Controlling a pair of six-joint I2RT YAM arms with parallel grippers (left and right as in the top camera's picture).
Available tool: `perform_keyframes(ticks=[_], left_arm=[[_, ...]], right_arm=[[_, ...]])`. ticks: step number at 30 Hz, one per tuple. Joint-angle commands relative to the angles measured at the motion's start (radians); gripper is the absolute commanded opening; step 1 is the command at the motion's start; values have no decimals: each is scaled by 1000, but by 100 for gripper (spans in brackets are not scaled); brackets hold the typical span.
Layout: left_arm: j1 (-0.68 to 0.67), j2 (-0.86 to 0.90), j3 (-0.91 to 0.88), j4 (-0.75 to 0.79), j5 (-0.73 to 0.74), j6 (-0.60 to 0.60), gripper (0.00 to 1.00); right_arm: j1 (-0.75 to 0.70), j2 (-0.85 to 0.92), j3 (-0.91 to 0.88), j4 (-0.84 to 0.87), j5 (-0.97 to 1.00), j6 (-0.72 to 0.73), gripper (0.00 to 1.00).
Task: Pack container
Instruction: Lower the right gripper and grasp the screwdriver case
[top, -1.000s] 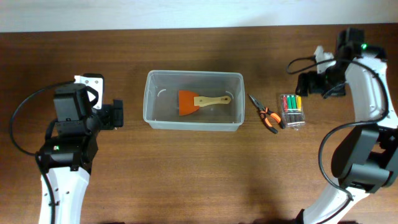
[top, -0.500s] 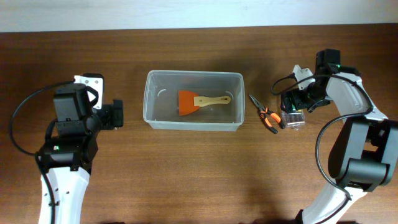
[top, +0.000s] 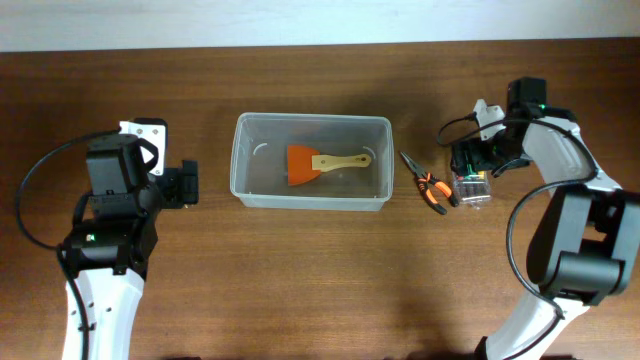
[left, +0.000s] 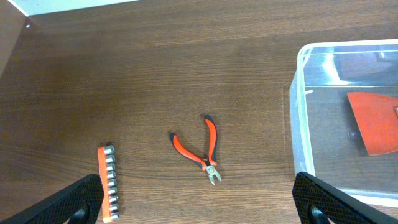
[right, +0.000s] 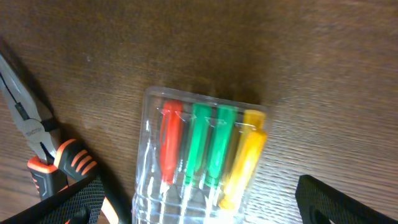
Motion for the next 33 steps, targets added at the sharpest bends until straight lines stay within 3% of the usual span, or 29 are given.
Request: perform_keyframes(ticks=[1, 8, 16, 33], left_arm=[[5, 2, 22, 3, -7, 17, 99], [5, 2, 22, 2, -7, 16, 99], [5, 2, 22, 3, -7, 17, 99], [5, 2, 22, 2, -7, 16, 99]], right_arm=[[21, 50, -10, 10, 9, 71, 99], [21, 92, -10, 30, 10, 124, 96], [21, 106, -10, 16, 10, 146, 81], [21, 106, -10, -67, 163, 146, 81]])
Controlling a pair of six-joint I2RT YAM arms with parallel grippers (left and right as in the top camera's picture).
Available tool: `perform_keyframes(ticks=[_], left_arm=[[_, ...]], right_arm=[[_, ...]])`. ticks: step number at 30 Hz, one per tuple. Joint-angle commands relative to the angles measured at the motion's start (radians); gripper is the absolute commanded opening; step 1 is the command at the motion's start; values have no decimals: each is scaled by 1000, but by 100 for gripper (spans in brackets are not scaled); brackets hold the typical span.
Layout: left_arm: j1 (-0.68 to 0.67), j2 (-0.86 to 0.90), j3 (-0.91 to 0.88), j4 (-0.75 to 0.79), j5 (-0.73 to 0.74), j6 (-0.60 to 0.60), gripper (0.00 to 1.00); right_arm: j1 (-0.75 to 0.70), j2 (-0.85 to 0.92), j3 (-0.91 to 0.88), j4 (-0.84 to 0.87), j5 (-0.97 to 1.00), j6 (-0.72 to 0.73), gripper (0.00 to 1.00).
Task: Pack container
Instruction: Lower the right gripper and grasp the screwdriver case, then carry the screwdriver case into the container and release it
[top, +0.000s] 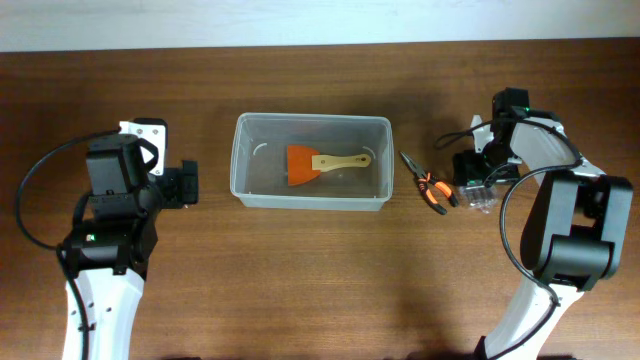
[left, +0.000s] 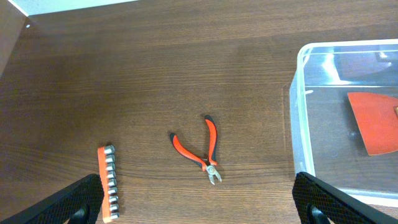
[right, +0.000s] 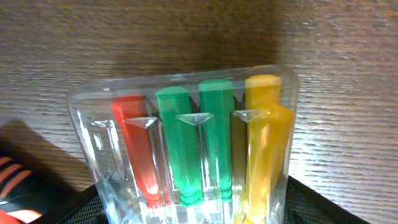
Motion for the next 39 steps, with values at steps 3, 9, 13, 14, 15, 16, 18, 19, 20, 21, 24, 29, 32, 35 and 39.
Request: perform_keyframes(ticks=[3, 9, 13, 14, 15, 16, 18, 19, 20, 21, 24, 29, 32, 35, 39], left_arm=[[5, 2, 22, 2, -7, 17, 99], [5, 2, 22, 2, -7, 17, 99], [5, 2, 22, 2, -7, 16, 99], [5, 2, 22, 2, -7, 16, 99], [5, 2, 22, 2, -7, 16, 99], [5, 2, 22, 2, -7, 16, 99], [5, 2, 22, 2, -7, 17, 99], [5, 2, 22, 3, -7, 16, 99], [5, 2, 22, 2, -7, 16, 99], [5, 2, 22, 2, -7, 17, 99], [5, 2, 22, 2, -7, 17, 99], [5, 2, 22, 2, -7, 16, 99], [5, 2, 22, 2, -7, 17, 99], [5, 2, 22, 2, -7, 17, 99], [5, 2, 22, 2, -7, 17, 99]], right_arm=[[5, 23, -10, -3, 38, 8, 76], [5, 23, -10, -3, 37, 9, 66], [5, 23, -10, -4, 37, 16, 65], [5, 23, -10, -4, 33, 16, 65], [5, 23, -10, -3, 30, 16, 66], [5, 22, -9, -3, 26, 16, 66], [5, 14, -2, -8, 16, 16, 66], [5, 8, 6, -12, 13, 16, 66], [5, 0, 17, -18, 10, 16, 66], [5, -9, 32, -26, 3, 16, 66], [5, -42, 115, -74, -29, 16, 66], [23, -78, 344, -218, -143, 16, 59], [67, -85, 487, -296, -193, 15, 59], [145, -85, 618, -365, -198, 11, 59], [280, -85, 716, -404, -200, -20, 59]])
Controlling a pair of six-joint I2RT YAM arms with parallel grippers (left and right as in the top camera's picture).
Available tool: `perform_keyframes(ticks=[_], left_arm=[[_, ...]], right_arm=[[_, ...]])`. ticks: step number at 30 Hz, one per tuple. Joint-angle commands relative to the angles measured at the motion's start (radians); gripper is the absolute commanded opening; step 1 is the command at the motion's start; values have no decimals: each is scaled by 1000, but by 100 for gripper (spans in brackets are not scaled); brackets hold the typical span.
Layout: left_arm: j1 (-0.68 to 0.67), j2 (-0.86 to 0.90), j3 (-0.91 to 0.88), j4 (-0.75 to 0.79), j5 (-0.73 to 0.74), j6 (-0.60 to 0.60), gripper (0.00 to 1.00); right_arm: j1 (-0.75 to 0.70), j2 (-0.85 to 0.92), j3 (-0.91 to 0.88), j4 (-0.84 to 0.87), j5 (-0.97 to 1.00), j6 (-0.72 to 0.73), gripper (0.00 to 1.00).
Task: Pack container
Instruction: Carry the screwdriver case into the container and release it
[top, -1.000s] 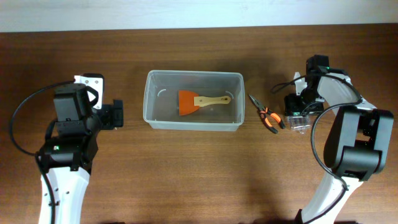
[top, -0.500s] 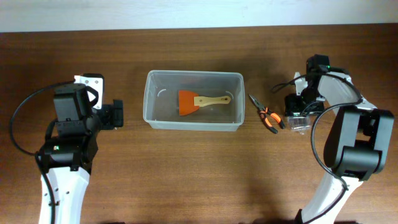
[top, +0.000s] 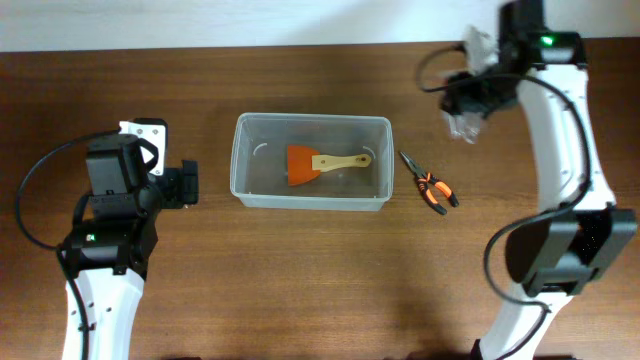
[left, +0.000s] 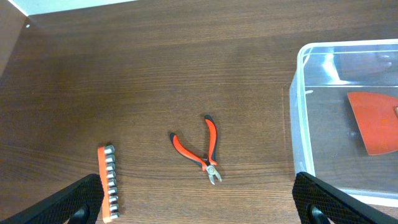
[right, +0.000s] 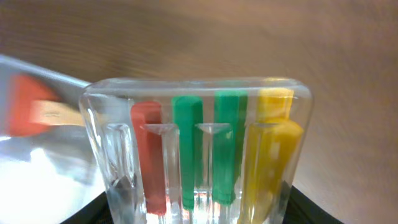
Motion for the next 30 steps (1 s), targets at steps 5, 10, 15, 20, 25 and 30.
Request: perform_keyframes(ticks=[5, 10, 15, 20, 25, 30], left_arm=[[5, 2, 22, 2, -7, 16, 99], [5, 2, 22, 2, -7, 16, 99], [5, 2, 22, 2, -7, 17, 99], [5, 2, 22, 2, -7, 17, 99], [5, 2, 22, 2, -7, 16, 99], [5, 2, 22, 2, -7, 17, 99]], right_arm=[[285, -21, 54, 9, -43, -138, 58], [436, 20, 21, 34, -14, -364, 56], [494, 95, -4, 31, 67, -524, 56], [488, 160, -63, 30, 63, -571, 56], [466, 202, -160, 34, 63, -647, 56], [454, 206, -202, 43, 63, -649, 77]])
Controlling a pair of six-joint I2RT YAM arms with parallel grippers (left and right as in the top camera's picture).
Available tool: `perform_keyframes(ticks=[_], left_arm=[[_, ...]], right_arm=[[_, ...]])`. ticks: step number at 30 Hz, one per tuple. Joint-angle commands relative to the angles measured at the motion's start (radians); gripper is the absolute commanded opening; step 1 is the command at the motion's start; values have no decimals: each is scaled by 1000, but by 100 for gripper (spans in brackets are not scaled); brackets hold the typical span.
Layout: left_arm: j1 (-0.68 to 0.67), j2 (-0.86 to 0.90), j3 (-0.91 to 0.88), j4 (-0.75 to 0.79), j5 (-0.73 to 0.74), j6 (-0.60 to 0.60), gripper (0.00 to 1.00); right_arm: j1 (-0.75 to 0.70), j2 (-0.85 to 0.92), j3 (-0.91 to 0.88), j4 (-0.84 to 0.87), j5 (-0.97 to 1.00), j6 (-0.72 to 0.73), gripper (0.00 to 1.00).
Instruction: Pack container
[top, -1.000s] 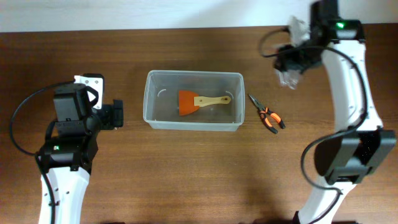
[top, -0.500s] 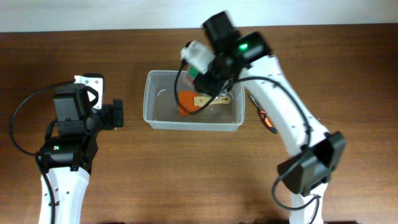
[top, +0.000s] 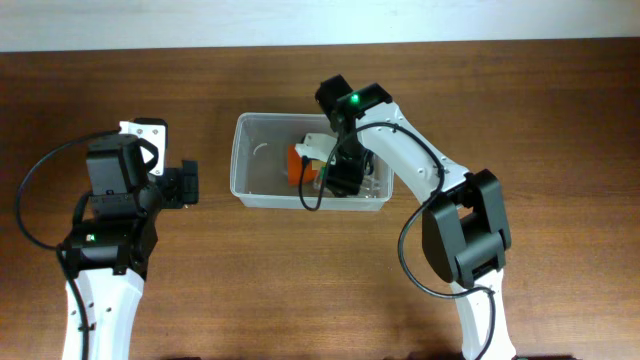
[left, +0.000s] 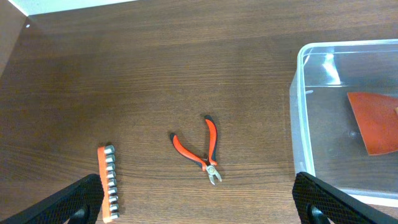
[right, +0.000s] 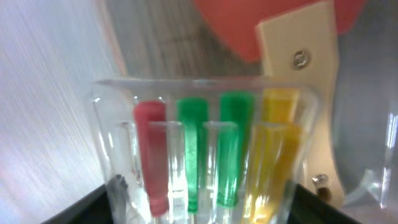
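Observation:
A clear plastic container (top: 262, 190) stands mid-table; its wall (left: 300, 112) shows at the right of the left wrist view. Inside lies an orange scraper (right: 273, 25) with a wooden handle (right: 314, 99). My right gripper (top: 340, 172) reaches into the container, shut on a clear case of red, green and yellow screwdrivers (right: 208, 155). The case hangs over the scraper's handle. In its own view the right gripper (right: 205, 208) grips the case's sides. My left gripper (top: 190, 186) stays open left of the container, nothing between its fingers (left: 81, 200).
In the left wrist view small red cutters (left: 200, 149) and an orange bit holder (left: 107, 182) lie on the brown wooden table (top: 300, 280) left of the container. The right arm (top: 430, 170) crosses the container's right end.
My right gripper, which held the screwdriver case up high at the table's far right, is now down inside the container with the case over the scraper. The left arm has not moved.
The screwdriver case lay on the table at the right beside orange-handled pliers, with my right gripper above it. Then the gripper was down around the case. After that it held the case high above the table, and now the case is inside the container.

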Motion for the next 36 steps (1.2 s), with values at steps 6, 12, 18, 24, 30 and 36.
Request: perform_keyframes(ticks=[6, 12, 18, 24, 30, 36], left_arm=[[5, 2, 22, 3, -7, 16, 99], [5, 2, 22, 2, -7, 17, 99], [5, 2, 22, 2, -7, 17, 99], [5, 2, 22, 2, -7, 16, 99], [5, 2, 22, 2, -7, 16, 99], [5, 2, 22, 2, -7, 17, 99]], right_arm=[[-11, -37, 68, -16, 2, 19, 84], [-21, -78, 331, -114, 149, 246, 85], [-78, -115, 589, -253, 111, 389, 99], [-207, -119, 607, -267, 137, 470, 98], [-406, -108, 513, -275, 111, 621, 99], [-508, -108, 307, -261, 96, 620, 93]])
